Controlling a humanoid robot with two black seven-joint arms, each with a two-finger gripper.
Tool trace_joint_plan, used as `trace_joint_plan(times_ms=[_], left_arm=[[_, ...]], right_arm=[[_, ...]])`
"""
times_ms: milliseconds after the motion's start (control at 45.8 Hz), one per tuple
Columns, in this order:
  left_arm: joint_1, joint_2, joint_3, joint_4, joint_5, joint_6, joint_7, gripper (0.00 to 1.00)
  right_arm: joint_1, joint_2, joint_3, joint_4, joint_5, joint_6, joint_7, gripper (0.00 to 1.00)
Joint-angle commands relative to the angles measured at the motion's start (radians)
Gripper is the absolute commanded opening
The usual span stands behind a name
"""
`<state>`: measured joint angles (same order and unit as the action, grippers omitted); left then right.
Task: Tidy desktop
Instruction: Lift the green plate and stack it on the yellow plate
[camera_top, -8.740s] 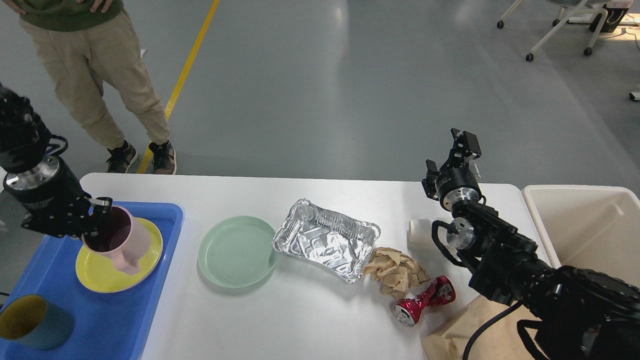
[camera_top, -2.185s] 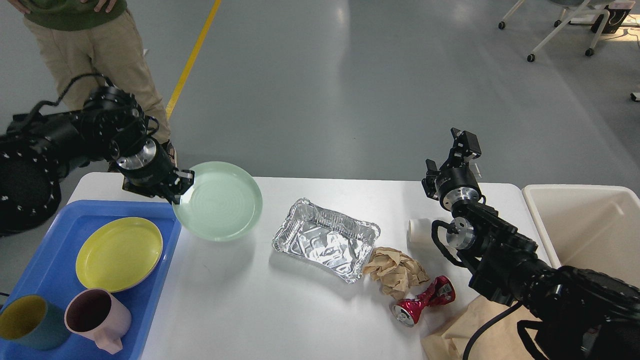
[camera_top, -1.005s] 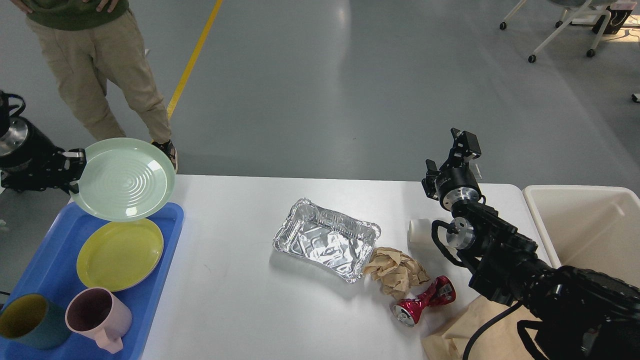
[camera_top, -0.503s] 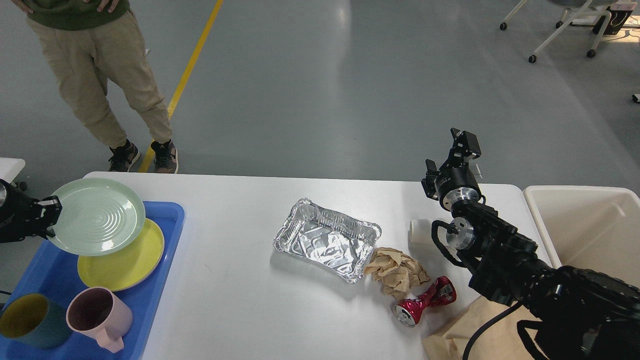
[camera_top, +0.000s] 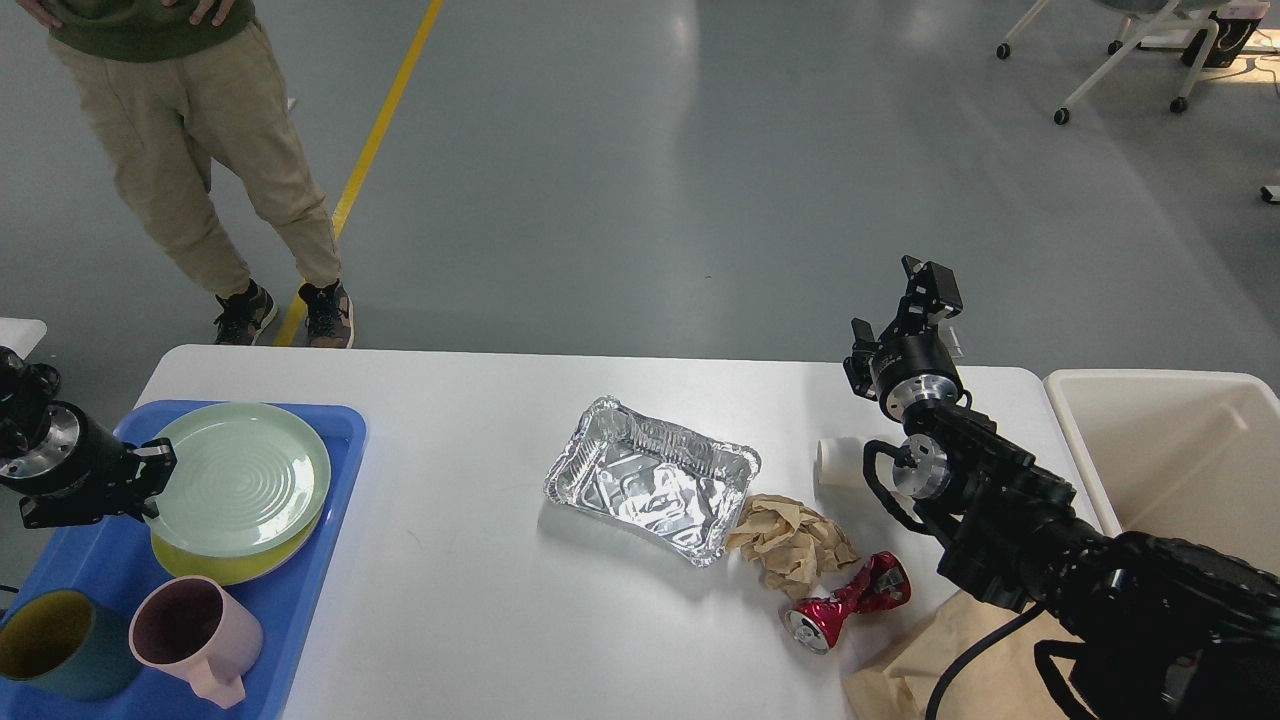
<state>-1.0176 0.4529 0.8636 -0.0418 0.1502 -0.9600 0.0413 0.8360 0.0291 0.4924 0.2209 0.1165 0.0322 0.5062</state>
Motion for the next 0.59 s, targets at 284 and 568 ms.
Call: trace_joint_plan(times_ms=[284,568], left_arm=[[0.007,0.007,0.000,0.002,-0.001,0.000,-0.006,0.20],[0.007,0.003,-0.028,-0.001,-0.009,0.003,-0.011,0.92]], right_arm=[[0.000,0.000,0.000,0.000,-0.001,0.000,0.000,1.00],[0.000,0.000,0.000,0.000,-0.001,0.000,0.000,1.00]])
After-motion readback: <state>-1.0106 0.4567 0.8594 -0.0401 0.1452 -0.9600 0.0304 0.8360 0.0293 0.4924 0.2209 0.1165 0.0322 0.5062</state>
